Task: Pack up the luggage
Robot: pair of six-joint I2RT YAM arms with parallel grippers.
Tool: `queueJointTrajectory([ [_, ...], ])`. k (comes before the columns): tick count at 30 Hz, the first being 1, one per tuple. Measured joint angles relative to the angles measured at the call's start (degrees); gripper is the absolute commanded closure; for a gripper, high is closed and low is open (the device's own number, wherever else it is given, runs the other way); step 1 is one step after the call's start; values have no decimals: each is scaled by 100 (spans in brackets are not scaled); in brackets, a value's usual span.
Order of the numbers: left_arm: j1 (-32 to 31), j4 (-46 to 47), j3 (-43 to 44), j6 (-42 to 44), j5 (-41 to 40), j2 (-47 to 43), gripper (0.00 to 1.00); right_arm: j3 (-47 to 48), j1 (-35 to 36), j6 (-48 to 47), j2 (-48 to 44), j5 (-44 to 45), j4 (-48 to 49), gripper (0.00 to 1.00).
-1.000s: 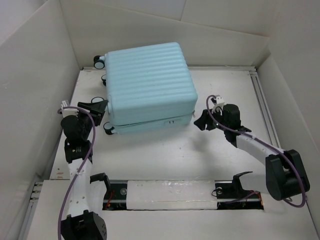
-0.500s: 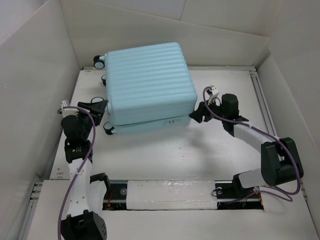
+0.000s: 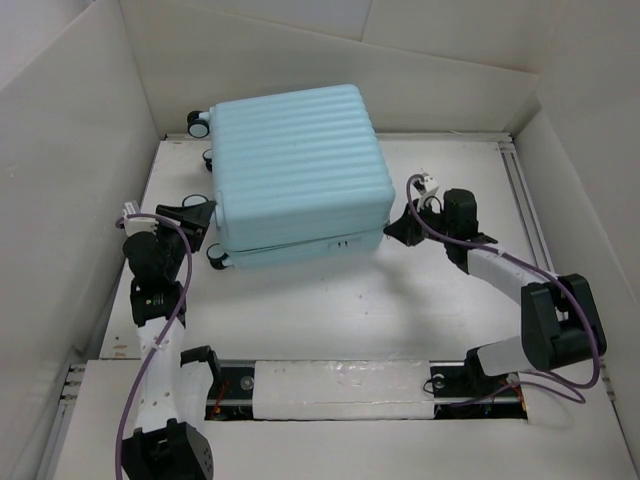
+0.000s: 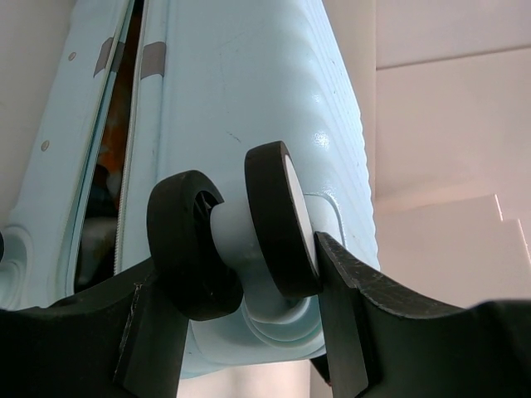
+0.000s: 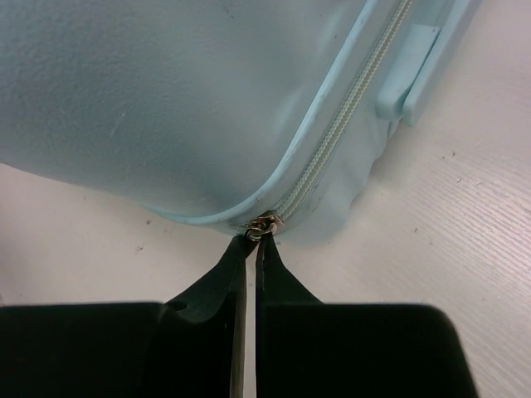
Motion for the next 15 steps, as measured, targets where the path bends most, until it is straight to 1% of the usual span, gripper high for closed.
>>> queueJointTrajectory([
  [2,0,109,-59,-4,0,-2,100,-127,105,140,-114,238,114,100],
  [4,2,308,-212,-63,-4,-31,100,-411,278,415,-315,568,428,100],
  [6,24,540,-400,-109,-35,-74,100,-772,520,824,-511,1038,844,100],
  [8,9,734,-538,-142,-125,-85,100,-1163,789,1449,-673,1539,1410,100],
  [10,-28,960,-643,-151,-306,-107,100,-1530,1137,2135,-778,2358,2146,100],
  [11,-42,1038,-673,-155,-389,-122,100,-1790,1469,2455,-785,2712,2448,100],
  [13,-42,1209,-730,-179,-601,-177,100,-1875,1998,2929,-691,3591,2750,100],
  [15,-39,1327,-739,-197,-846,-251,100,-1753,2516,3198,-428,4398,2859,100],
])
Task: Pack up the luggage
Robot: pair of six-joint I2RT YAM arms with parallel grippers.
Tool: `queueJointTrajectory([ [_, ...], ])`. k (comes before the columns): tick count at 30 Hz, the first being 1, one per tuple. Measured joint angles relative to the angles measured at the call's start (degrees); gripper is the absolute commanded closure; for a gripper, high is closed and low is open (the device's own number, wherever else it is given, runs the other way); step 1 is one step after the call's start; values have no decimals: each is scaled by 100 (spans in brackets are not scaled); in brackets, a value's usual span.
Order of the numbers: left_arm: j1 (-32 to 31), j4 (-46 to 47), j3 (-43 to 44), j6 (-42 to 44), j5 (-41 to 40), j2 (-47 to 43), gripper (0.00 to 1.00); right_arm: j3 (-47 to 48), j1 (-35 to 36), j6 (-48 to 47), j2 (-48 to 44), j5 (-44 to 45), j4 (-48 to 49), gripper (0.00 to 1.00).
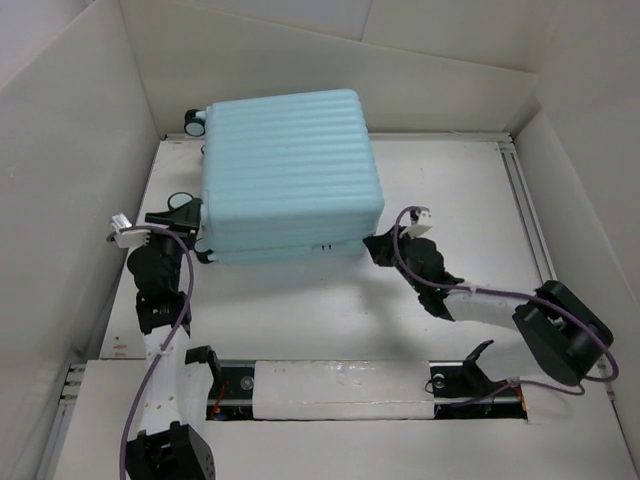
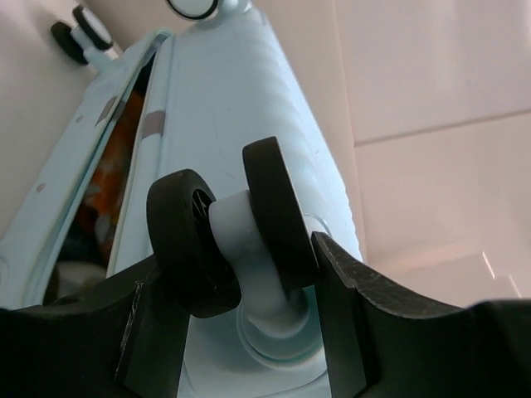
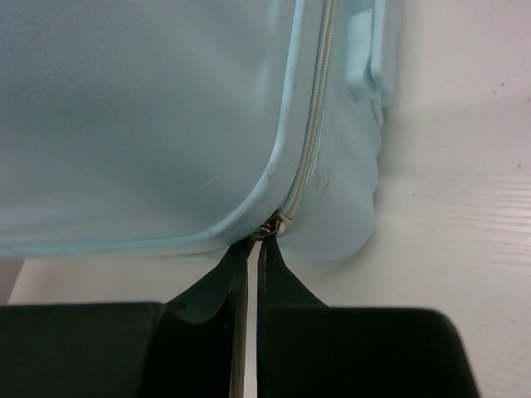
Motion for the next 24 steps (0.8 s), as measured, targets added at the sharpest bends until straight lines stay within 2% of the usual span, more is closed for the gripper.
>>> queueJointTrajectory([
  [3,7,111,-9,-22,-380,-177,100,750,496,109,658,1075,-289,100],
  [7,46,-37,-9,90,-647,-546,100,1252,546,450,1333,1270,61,100],
  [10,42,-179,-11,136,-442,-774,100,1189,343,662,1121,962,-94,100],
  [13,17,-136,-111,116,-31,-938,100,1080,-24,702,553,474,-638,100],
  [16,-26,166,-374,-33,293,-1005,100,890,-37,634,33,601,-1045,100],
  [18,-35,378,-586,-98,380,-1025,100,737,297,623,105,1119,-905,100],
  [20,-35,505,-678,-114,293,-1023,100,767,807,636,704,1731,-413,100],
  [22,-35,538,-750,-118,280,-1008,100,1187,1366,732,1510,1716,361,100],
  [24,-22,457,-852,-208,146,-1034,100,1731,1740,739,2063,1670,557,100],
])
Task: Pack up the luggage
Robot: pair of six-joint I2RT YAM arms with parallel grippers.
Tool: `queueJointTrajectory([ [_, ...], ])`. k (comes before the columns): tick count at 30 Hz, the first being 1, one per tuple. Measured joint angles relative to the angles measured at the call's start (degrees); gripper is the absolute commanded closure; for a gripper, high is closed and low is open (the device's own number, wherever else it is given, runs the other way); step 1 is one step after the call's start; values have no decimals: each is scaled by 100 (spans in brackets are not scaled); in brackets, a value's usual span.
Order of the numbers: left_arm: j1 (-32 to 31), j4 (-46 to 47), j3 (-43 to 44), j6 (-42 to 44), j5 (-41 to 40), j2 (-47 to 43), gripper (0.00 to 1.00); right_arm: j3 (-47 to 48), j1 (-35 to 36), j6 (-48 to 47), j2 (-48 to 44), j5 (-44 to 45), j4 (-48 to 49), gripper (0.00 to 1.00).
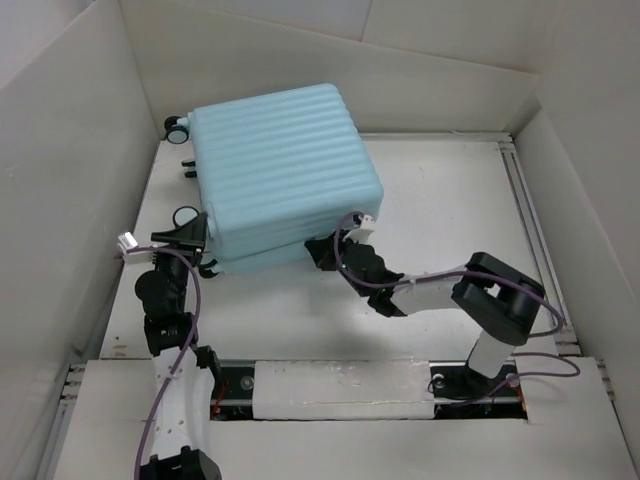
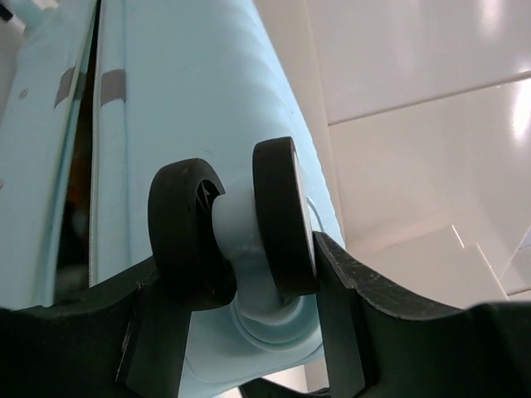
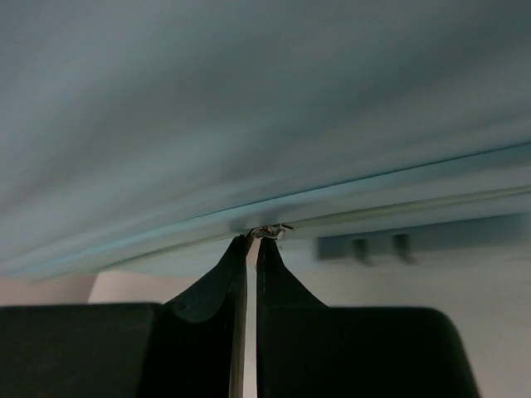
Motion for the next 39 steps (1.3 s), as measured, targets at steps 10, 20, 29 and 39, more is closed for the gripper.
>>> queueJointTrajectory([
  [10,-293,-671,-142,249,1764,-269,100,-339,-444,-186,-1421,-1458,-1845,100],
  [20,-291,-1163,61,1099,2538,-160,100,1425,973,-337,798,-1963,-986,100],
  [29,-678,-2090,516,1733,4507,4,100,-643,286,-579,-2015,-2535,-1932,100],
  [39,-608,-1799,457,1462,4509,-175,73,-785,-1808,-1193,-5248,-3425,-3738,100],
])
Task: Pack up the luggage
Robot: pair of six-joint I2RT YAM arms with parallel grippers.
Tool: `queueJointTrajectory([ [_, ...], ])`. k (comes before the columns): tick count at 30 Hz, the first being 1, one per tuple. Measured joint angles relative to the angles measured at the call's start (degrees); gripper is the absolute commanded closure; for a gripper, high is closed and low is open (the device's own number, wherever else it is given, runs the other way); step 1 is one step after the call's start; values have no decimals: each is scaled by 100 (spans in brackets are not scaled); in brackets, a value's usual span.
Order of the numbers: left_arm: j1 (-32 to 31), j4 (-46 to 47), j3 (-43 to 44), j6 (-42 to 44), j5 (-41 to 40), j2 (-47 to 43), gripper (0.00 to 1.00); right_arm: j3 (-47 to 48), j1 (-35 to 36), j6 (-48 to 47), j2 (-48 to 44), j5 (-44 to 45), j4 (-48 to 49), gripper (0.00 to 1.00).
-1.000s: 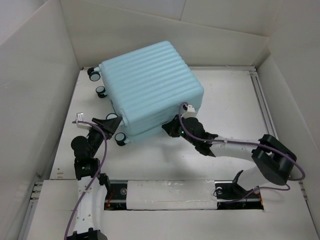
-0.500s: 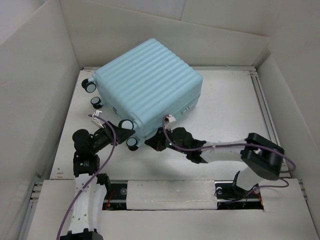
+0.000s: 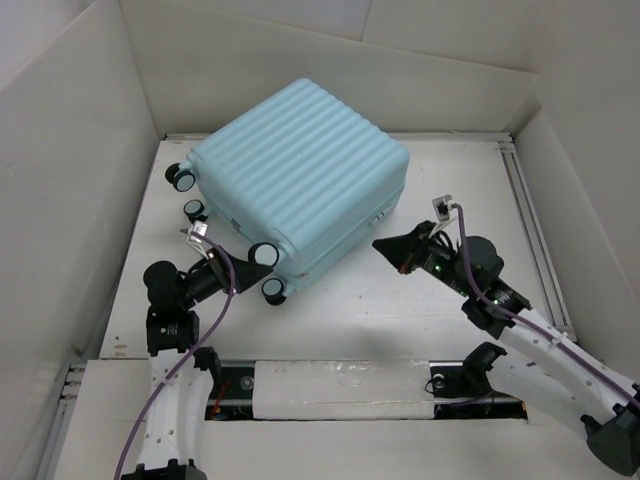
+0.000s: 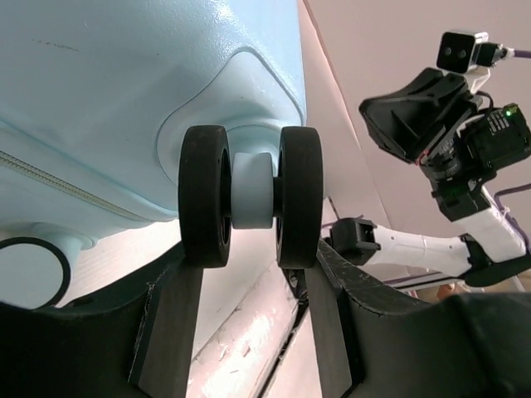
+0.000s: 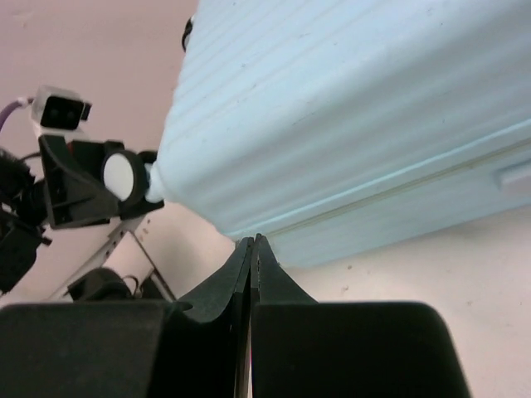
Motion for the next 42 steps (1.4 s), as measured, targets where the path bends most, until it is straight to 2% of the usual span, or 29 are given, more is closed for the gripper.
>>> queueJointTrajectory([
  [2,7,-63,0,28,-20,-11,61,-7,55,-50,-81,-120,-186,99],
  [3,4,-273,52,164,-122,-50,48,-7,188,-68,-39,-118,-254,95],
  [7,59,-1165,649,951,-1270,-393,27,-13,802,-127,693,-68,-393,62],
  [11,101,-1397,1008,1294,-2002,-931,12,-4,905,-210,1379,157,-654,56],
  [12,101,-1445,1067,1349,-2129,-1003,3,7,828,-238,1478,212,-675,56],
  [16,98,-1554,1115,1436,-2426,-992,3,201,184,-367,1904,201,-697,53],
  [19,98,-1558,1139,1552,-2406,-428,10,448,-385,-479,2337,116,-669,49],
  [20,98,-1528,1128,1569,-2330,-166,17,557,-544,-527,2509,66,-662,49],
  [24,101,-1034,787,1445,-1978,442,23,1137,-1069,-671,3228,-249,-647,48],
  [30,105,-431,492,1156,-1497,566,23,2437,-2087,-800,4177,-820,-767,43],
  [34,103,-94,603,1045,-1379,702,18,2857,-2863,-743,4245,-975,-715,42],
  [36,103,-72,903,951,-1419,890,17,2787,-2949,-785,3917,-890,-592,40],
  [38,103,-50,1606,824,-1475,1272,17,2529,-2852,-892,3348,-835,-540,40],
  [42,103,2,3814,699,-1808,2603,18,1784,-2492,-1128,2079,-726,-546,38],
])
